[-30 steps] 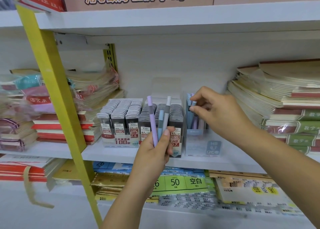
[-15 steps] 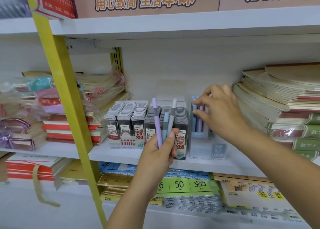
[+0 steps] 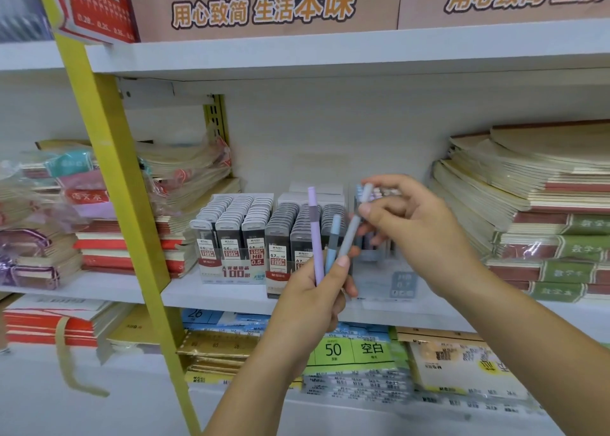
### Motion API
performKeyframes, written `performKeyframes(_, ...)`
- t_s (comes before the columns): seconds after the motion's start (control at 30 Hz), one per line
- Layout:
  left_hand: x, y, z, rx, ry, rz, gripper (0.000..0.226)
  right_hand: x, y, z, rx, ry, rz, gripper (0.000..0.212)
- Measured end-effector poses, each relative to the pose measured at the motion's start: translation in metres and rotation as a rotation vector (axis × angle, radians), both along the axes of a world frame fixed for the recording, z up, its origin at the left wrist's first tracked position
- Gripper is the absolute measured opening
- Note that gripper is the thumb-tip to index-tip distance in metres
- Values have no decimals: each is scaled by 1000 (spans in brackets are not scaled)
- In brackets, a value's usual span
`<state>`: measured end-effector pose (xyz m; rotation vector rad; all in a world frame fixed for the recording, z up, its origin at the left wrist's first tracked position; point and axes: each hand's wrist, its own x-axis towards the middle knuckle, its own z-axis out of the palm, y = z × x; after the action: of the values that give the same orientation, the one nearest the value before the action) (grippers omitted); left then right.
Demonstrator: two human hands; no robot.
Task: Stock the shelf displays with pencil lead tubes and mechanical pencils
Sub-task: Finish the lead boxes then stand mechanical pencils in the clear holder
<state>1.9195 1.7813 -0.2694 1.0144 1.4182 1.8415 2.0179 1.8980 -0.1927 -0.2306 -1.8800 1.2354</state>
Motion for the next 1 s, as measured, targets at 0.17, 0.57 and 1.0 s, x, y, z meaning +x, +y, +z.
performKeyframes(0.17, -5, 0, -2, -16, 10, 37, 22, 28, 31, 19, 156, 205, -199, 27)
performKeyframes(0.57, -4, 4, -7, -30, 40, 36, 21, 30, 65, -10, 543, -253, -405, 34)
performKeyframes(1.0, -4, 5, -9, -38, 28, 24, 21, 25, 65, -13, 579, -352, -447, 30)
